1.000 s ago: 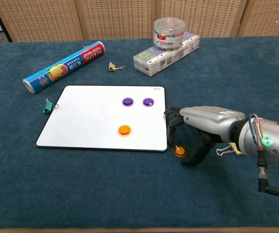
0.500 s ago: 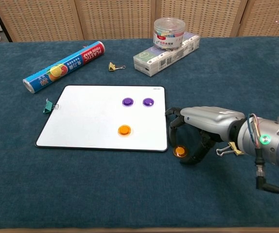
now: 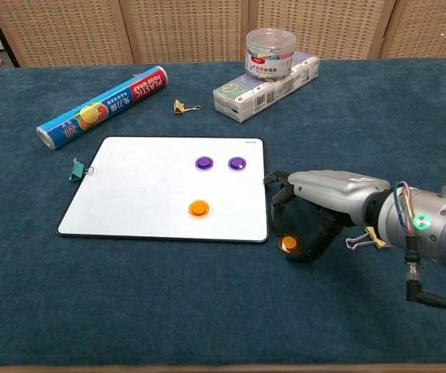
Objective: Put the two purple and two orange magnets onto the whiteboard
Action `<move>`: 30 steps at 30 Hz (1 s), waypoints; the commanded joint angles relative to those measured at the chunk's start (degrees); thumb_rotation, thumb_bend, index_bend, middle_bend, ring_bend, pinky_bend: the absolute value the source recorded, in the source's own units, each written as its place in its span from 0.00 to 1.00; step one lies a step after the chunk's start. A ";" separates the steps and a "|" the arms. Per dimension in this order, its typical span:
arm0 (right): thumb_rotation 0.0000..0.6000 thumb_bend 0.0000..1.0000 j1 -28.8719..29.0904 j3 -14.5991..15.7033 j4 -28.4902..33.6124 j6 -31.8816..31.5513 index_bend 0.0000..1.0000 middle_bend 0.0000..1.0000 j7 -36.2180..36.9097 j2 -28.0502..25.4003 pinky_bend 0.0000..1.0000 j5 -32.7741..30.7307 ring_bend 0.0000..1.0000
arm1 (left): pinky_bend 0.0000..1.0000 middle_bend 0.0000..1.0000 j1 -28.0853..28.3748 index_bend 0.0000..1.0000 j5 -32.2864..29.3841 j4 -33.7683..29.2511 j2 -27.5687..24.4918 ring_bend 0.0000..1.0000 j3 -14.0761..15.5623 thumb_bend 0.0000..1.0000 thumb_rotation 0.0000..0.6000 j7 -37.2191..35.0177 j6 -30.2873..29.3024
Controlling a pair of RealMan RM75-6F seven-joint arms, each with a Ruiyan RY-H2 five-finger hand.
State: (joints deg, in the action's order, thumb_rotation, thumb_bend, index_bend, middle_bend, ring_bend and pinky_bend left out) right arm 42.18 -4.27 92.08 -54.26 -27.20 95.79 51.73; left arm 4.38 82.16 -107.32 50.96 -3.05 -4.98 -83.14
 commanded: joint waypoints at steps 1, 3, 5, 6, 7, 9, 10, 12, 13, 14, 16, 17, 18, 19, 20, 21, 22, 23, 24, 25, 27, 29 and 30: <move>1.00 0.31 -0.06 -0.03 0.05 0.00 0.50 0.00 0.10 0.01 0.00 -0.07 0.00 | 0.00 0.00 0.00 0.00 -0.01 0.00 0.01 0.00 -0.01 0.07 1.00 0.01 0.00; 1.00 0.31 -0.08 -0.03 0.04 0.00 0.51 0.00 0.09 0.00 0.00 -0.11 0.00 | 0.00 0.00 0.02 0.00 0.00 0.01 0.03 0.00 0.01 0.07 1.00 0.08 0.03; 1.00 0.32 -0.11 -0.03 0.08 -0.04 0.52 0.00 0.05 -0.01 0.00 -0.12 0.00 | 0.00 0.00 0.03 0.00 0.03 -0.03 0.03 0.00 0.04 0.07 1.00 0.13 0.07; 1.00 0.32 -0.12 -0.03 0.12 -0.05 0.53 0.00 0.05 -0.02 0.00 -0.14 0.00 | 0.00 0.00 0.01 0.00 0.06 -0.04 0.03 0.00 0.06 0.07 1.00 0.15 0.05; 1.00 0.32 -0.13 -0.02 0.14 -0.06 0.53 0.00 0.03 -0.03 0.00 -0.16 0.00 | 0.00 0.00 0.01 0.00 0.07 -0.04 0.04 0.00 0.06 0.07 1.00 0.17 0.04; 1.00 0.32 -0.15 -0.05 0.13 -0.11 0.53 0.00 0.01 -0.02 0.00 -0.19 0.00 | 0.00 0.00 0.02 0.00 0.09 -0.04 0.07 0.00 0.06 0.07 1.00 0.18 0.04; 1.00 0.32 -0.16 -0.07 0.15 -0.11 0.53 0.00 0.03 -0.02 0.00 -0.21 0.00 | 0.00 0.00 0.01 0.00 0.09 -0.05 0.07 0.00 0.06 0.07 1.00 0.15 0.03; 1.00 0.33 -0.16 -0.24 0.29 -0.12 0.53 0.00 0.16 -0.09 0.00 -0.25 0.00 | 0.00 0.00 0.01 0.00 0.05 -0.07 0.05 0.00 0.05 0.07 1.00 0.13 0.04; 1.00 0.34 -0.14 -0.37 0.40 -0.16 0.53 0.00 0.25 -0.14 0.00 -0.21 0.00 | 0.00 0.00 0.01 0.00 0.05 -0.07 0.05 0.00 0.05 0.07 1.00 0.15 0.03; 1.00 0.34 -0.11 -0.51 0.51 -0.18 0.53 0.00 0.30 -0.20 0.00 -0.18 0.00 | 0.00 0.00 0.01 0.00 0.05 -0.06 0.06 0.00 0.06 0.07 1.00 0.16 0.04; 1.00 0.34 0.04 -0.88 0.72 -0.17 0.53 0.00 0.36 -0.29 0.00 -0.24 0.00 | 0.00 0.00 0.03 0.00 0.10 -0.04 0.07 0.00 0.08 0.07 1.00 0.21 0.08; 1.00 0.34 0.20 -1.20 0.85 -0.17 0.53 0.00 0.37 -0.32 0.00 -0.25 0.00 | 0.00 0.00 0.05 0.00 0.08 -0.03 0.10 0.00 0.08 0.07 1.00 0.27 0.12; 1.00 0.34 0.39 -1.52 0.99 -0.16 0.53 0.00 0.33 -0.35 0.00 -0.28 0.00 | 0.00 0.00 0.07 0.00 0.07 -0.04 0.11 0.00 0.09 0.07 1.00 0.32 0.17; 1.00 0.34 0.56 -1.80 1.09 -0.20 0.53 0.00 0.27 -0.35 0.00 -0.28 0.00 | 0.00 0.00 0.08 0.00 0.06 -0.06 0.12 0.00 0.10 0.07 1.00 0.33 0.20; 1.00 0.34 0.77 -2.13 1.22 -0.23 0.53 0.00 0.15 -0.35 0.00 -0.36 0.00 | 0.00 0.00 0.09 0.00 0.04 -0.07 0.12 0.00 0.09 0.07 1.00 0.36 0.20; 1.00 0.35 1.05 -2.57 1.34 -0.25 0.53 0.00 0.05 -0.30 0.00 -0.46 0.00 | 0.00 0.00 0.09 0.00 0.03 -0.08 0.12 0.00 0.08 0.07 1.00 0.37 0.19; 1.00 0.35 1.34 -3.00 1.46 -0.25 0.53 0.00 -0.09 -0.25 0.00 -0.63 0.00 | 0.00 0.00 0.08 0.00 0.01 -0.09 0.12 0.00 0.07 0.07 1.00 0.37 0.16; 1.00 0.35 1.65 -3.44 1.56 -0.25 0.53 0.00 -0.24 -0.16 0.00 -0.86 0.00 | 0.00 0.00 0.08 0.00 -0.01 -0.09 0.12 0.00 0.06 0.07 1.00 0.36 0.16; 1.00 0.35 1.90 -3.79 1.61 -0.25 0.53 0.00 -0.34 -0.05 0.00 -0.99 0.00 | 0.00 0.00 0.08 0.00 -0.04 -0.10 0.12 0.00 0.06 0.07 1.00 0.34 0.17; 1.00 0.35 2.35 -4.30 1.60 -0.13 0.53 0.00 -0.57 0.14 0.00 -1.31 0.00 | 0.00 0.00 0.08 0.00 -0.05 -0.10 0.11 0.00 0.05 0.07 1.00 0.33 0.18; 1.00 0.35 3.19 -5.20 1.34 0.16 0.53 0.00 -1.01 0.58 0.00 -2.13 0.00 | 0.00 0.00 0.09 0.00 -0.01 -0.10 0.10 0.00 0.07 0.07 1.00 0.31 0.21; 1.00 0.36 4.08 -6.09 0.78 0.55 0.53 0.00 -1.45 1.15 0.00 -3.07 0.00 | 0.00 0.00 0.11 0.00 0.02 -0.13 0.06 0.00 0.09 0.07 1.00 0.23 0.28; 1.00 0.37 4.76 -6.76 0.22 0.77 0.53 0.00 -1.81 1.68 0.00 -3.93 0.00 | 0.00 0.00 0.10 0.00 0.03 -0.14 0.03 0.00 0.11 0.07 1.00 0.13 0.29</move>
State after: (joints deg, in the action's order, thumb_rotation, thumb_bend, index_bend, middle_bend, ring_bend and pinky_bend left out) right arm 46.04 -10.14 93.01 -53.89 -28.46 96.75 48.83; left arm 4.48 82.18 -107.45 51.00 -2.95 -4.83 -82.86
